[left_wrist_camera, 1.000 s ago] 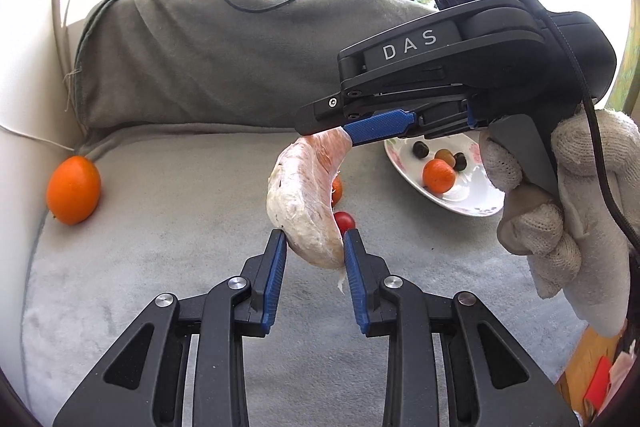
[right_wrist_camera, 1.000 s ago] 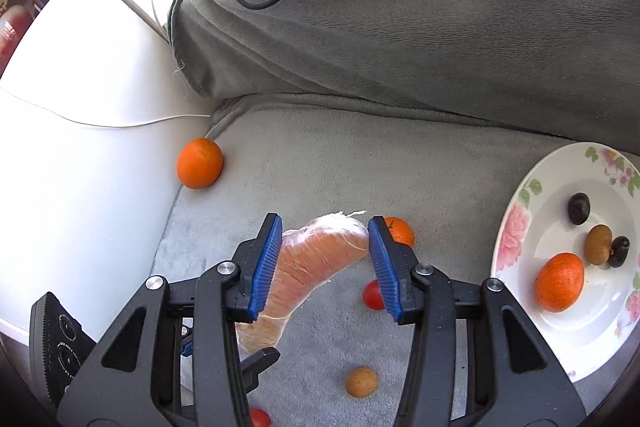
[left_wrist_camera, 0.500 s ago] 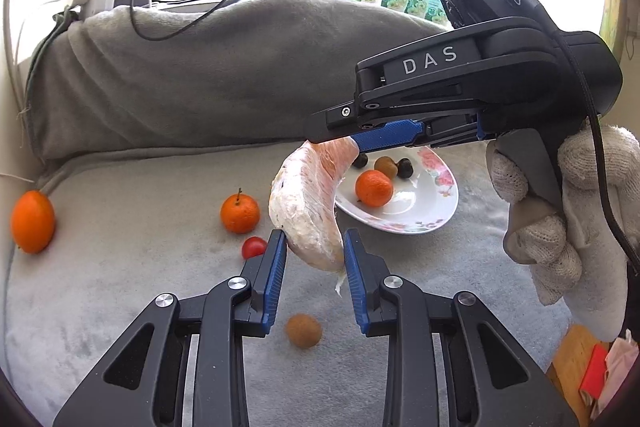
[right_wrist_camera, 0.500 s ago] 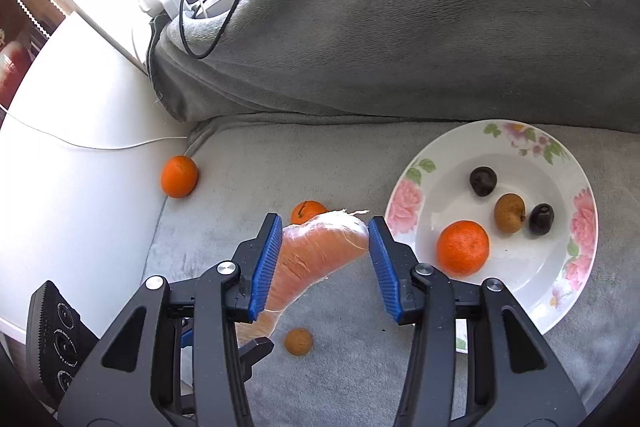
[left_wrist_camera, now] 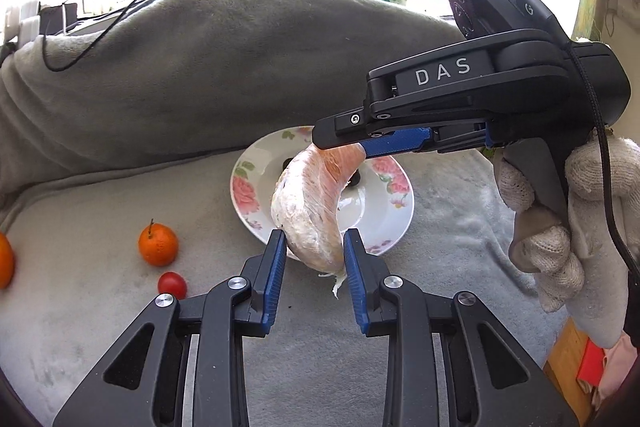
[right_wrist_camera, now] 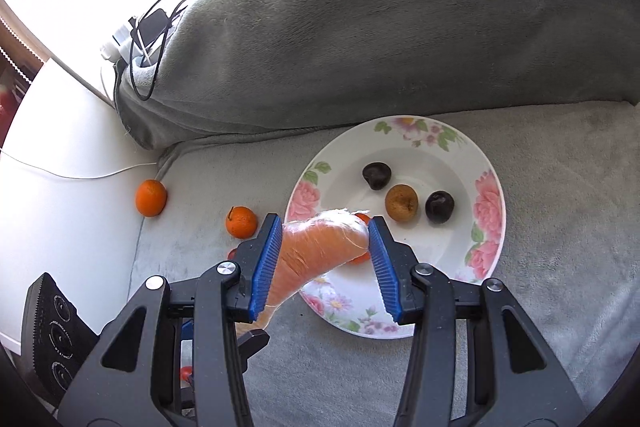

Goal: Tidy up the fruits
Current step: 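Carry the pomelo segment with right gripper over the plate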

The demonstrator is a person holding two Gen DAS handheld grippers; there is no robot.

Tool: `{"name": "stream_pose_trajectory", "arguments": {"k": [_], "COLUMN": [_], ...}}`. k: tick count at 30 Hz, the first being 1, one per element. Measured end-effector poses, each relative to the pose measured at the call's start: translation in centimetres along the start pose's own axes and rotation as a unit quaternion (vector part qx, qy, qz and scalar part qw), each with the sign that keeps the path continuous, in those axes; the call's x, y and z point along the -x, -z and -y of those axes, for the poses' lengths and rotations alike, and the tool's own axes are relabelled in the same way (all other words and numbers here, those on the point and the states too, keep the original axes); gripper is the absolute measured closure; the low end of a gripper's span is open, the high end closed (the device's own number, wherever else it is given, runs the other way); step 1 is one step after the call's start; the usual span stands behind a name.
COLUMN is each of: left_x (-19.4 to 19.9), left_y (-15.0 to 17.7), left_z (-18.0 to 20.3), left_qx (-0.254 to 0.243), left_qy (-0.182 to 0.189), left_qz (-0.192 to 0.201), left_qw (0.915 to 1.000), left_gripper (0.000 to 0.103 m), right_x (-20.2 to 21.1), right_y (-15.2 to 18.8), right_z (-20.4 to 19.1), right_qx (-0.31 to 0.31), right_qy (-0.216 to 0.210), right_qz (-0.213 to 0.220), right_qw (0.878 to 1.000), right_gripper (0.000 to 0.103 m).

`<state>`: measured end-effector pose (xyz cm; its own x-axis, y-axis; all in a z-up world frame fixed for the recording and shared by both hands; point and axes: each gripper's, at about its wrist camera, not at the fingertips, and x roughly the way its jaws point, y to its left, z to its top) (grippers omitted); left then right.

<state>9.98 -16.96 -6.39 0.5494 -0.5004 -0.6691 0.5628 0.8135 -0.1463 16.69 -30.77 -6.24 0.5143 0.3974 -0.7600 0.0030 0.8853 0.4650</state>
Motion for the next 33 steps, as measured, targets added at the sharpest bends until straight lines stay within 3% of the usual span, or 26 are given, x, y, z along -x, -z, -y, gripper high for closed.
{"name": "stream_pose_trajectory", "arguments": {"k": [15,33], "left_x": [-4.7,-6.5], "left_y": [-1.5,-1.7], "left_z": [2.0,1.7], "left_qx": [-0.014,-0.009], "left_qy": [0.024,0.014], "left_qz": [-0.033,-0.046], "left_qw": [0.9991,0.9988], "left_gripper": [0.075,0.073], "right_x": [0.9,0.4], "right_y": [1.0,1.3], "right_z": [4.9,5.9], "right_qx": [-0.038,-0.048], "right_qy": [0.022,0.033], "right_qz": [-0.001,-0.001], "right_qw": [0.999,0.998], "right_gripper": [0.056,0.056]}}
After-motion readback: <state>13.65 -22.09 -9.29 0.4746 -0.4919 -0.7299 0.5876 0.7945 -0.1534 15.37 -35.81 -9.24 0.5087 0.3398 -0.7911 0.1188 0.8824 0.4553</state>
